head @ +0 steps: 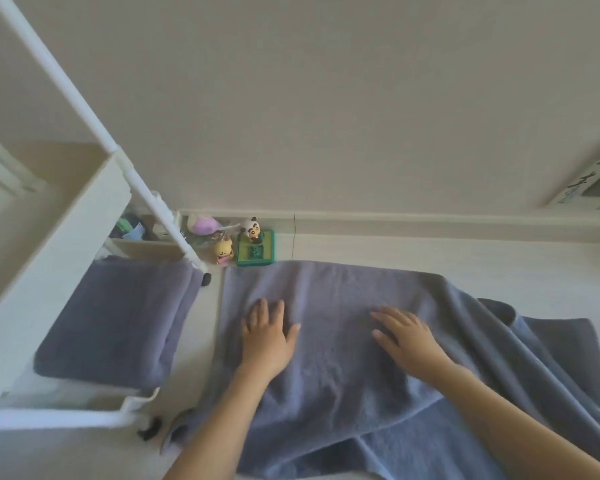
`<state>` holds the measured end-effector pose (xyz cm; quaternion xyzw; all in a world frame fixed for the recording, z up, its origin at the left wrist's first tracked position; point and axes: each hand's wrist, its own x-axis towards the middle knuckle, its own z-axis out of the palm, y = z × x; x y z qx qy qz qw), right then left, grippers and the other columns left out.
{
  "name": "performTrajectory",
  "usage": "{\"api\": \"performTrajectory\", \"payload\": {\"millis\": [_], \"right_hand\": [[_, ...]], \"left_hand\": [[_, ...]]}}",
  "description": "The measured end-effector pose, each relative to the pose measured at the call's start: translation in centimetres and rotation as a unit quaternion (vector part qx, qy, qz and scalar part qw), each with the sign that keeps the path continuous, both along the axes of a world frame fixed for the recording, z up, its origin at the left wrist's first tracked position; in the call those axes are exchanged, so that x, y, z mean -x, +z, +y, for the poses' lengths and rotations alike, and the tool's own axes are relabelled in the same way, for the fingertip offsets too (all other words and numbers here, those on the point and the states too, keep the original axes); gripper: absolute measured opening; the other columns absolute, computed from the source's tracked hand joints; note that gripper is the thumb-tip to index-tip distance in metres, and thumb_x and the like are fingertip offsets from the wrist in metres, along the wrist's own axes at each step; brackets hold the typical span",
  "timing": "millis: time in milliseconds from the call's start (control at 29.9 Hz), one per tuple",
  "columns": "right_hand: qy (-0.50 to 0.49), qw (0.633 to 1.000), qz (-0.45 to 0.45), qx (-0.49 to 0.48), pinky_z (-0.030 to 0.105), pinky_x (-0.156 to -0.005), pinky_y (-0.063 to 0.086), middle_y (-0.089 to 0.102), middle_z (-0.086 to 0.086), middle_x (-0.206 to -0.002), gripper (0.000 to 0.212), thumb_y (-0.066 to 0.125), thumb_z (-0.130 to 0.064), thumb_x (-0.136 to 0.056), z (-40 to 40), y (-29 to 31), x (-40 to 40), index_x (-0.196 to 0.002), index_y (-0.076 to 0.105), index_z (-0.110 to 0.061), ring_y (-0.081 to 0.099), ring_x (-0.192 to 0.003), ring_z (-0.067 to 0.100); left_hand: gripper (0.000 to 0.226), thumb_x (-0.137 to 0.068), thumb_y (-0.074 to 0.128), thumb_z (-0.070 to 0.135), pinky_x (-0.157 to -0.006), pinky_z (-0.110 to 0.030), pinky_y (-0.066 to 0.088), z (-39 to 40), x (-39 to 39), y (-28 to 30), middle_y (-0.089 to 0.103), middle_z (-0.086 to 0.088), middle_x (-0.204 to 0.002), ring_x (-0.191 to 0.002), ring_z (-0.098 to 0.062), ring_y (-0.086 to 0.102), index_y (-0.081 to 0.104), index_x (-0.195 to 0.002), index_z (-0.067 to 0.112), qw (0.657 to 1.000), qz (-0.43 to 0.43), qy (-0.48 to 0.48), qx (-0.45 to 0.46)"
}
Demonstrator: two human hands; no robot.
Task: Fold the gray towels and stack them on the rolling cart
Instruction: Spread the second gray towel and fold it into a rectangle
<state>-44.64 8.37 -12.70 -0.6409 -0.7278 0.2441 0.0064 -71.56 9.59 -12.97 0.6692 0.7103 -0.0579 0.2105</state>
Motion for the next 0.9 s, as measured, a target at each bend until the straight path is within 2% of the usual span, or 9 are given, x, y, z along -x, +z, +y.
{"api": "performTrajectory", "payload": {"millis": [100, 167, 234, 301, 401, 435, 569, 769, 903], "right_hand": [[0.058, 0.994, -0.093, -0.002, 0.031, -0.114, -0.009, -0.020, -0.015, -0.149, 0.074, -0.012, -0.071, -0.080, -1.7, -1.8, -0.4, -0.146, -0.010, -0.039, -0.018, -0.140, 0.008], [0.074, 0.988, -0.131, -0.015, 0.030, -0.110, -0.017, -0.025, -0.013, -0.146, 0.086, -0.033, -0.075, -0.063, -2.3, -2.6, -1.1, -0.140, -0.021, -0.039, -0.024, -0.135, 0.009], [0.077, 0.989, -0.130, -0.005, 0.030, -0.109, -0.018, -0.023, -0.013, -0.146, 0.090, -0.036, -0.075, -0.060, -2.0, -2.7, -1.6, -0.139, -0.020, -0.037, -0.022, -0.137, 0.011], [0.074, 0.985, -0.157, -0.010, 0.033, -0.110, -0.017, -0.015, -0.008, -0.150, 0.090, -0.035, -0.072, -0.066, -1.5, -2.4, -1.5, -0.144, -0.011, -0.035, -0.013, -0.139, 0.015], [0.067, 0.984, -0.157, -0.051, 0.039, -0.110, 0.008, 0.045, 0.003, -0.143, 0.070, -0.007, -0.055, -0.095, -2.6, -1.2, 0.1, -0.141, 0.037, -0.027, 0.033, -0.136, 0.024], [0.081, 0.986, -0.134, -0.057, 0.040, -0.109, 0.012, 0.050, 0.002, -0.139, 0.061, 0.001, -0.051, -0.098, -3.3, -1.1, 0.9, -0.137, 0.040, -0.029, 0.040, -0.132, 0.026], [0.162, 0.977, -0.075, -0.113, 0.036, -0.114, 0.004, 0.037, -0.001, -0.147, 0.053, 0.014, -0.051, -0.098, -8.5, -1.4, 2.7, -0.140, 0.037, -0.029, 0.032, -0.131, 0.025], [0.086, 0.982, -0.087, -0.144, 0.042, -0.118, 0.005, 0.008, 0.010, -0.157, 0.067, 0.021, -0.063, -0.093, -14.3, -3.7, -0.8, -0.149, 0.013, -0.027, 0.006, -0.145, 0.025], [0.085, 0.982, -0.100, -0.134, 0.046, -0.117, 0.008, 0.022, 0.017, -0.150, 0.073, 0.021, -0.068, -0.090, -16.9, -3.4, -3.2, -0.150, 0.007, -0.029, -0.001, -0.146, 0.022]], "left_hand": [[0.075, -0.084, -0.006, 0.067, -0.111, -0.056, -0.012, -1.4, 1.7, -2.5, -0.022, -0.003, -0.155, -0.145, -0.027, -0.016, -0.013, -0.148, 0.028, 0.999, 0.036, 0.008, -0.022], [0.082, -0.072, -0.024, 0.070, -0.112, -0.055, -0.015, -1.7, 3.2, -3.4, -0.024, 0.003, -0.153, -0.145, -0.025, -0.017, -0.019, -0.144, 0.031, 0.997, 0.058, -0.018, -0.044], [0.090, -0.068, -0.033, 0.069, -0.115, -0.052, -0.013, -1.6, 4.1, -3.4, -0.020, 0.003, -0.156, -0.145, -0.021, -0.017, -0.015, -0.146, 0.030, 0.997, 0.044, -0.038, -0.053], [0.089, -0.074, -0.023, 0.067, -0.115, -0.050, -0.012, -1.3, 4.0, -2.9, -0.012, -0.001, -0.159, -0.145, -0.018, -0.015, -0.001, -0.151, 0.027, 0.997, 0.012, -0.036, -0.062], [0.080, -0.085, -0.003, 0.056, -0.117, -0.048, -0.003, -3.2, 3.0, -1.6, 0.009, -0.006, -0.159, -0.147, -0.021, 0.005, 0.029, -0.148, 0.019, 0.993, -0.032, -0.021, -0.109], [0.075, -0.088, 0.003, 0.054, -0.117, -0.048, 0.004, -4.1, 2.5, -1.5, 0.017, -0.008, -0.157, -0.146, -0.023, 0.014, 0.037, -0.145, 0.018, 0.992, -0.043, -0.020, -0.116], [0.065, -0.097, 0.014, 0.052, -0.110, -0.051, 0.024, -9.7, 0.4, -2.1, 0.041, -0.016, -0.146, -0.133, -0.033, 0.042, 0.055, -0.133, 0.015, 0.995, -0.032, -0.005, -0.092], [0.071, -0.095, 0.008, 0.058, -0.111, -0.055, 0.015, -14.8, 1.4, -3.9, 0.030, -0.016, -0.152, -0.140, -0.033, 0.025, 0.035, -0.146, 0.017, 0.995, 0.047, 0.031, -0.081], [0.071, -0.095, 0.006, 0.058, -0.110, -0.054, 0.012, -15.4, 1.4, -4.1, 0.032, -0.016, -0.151, -0.139, -0.034, 0.025, 0.035, -0.145, 0.017, 0.994, 0.062, 0.023, -0.084]]}}
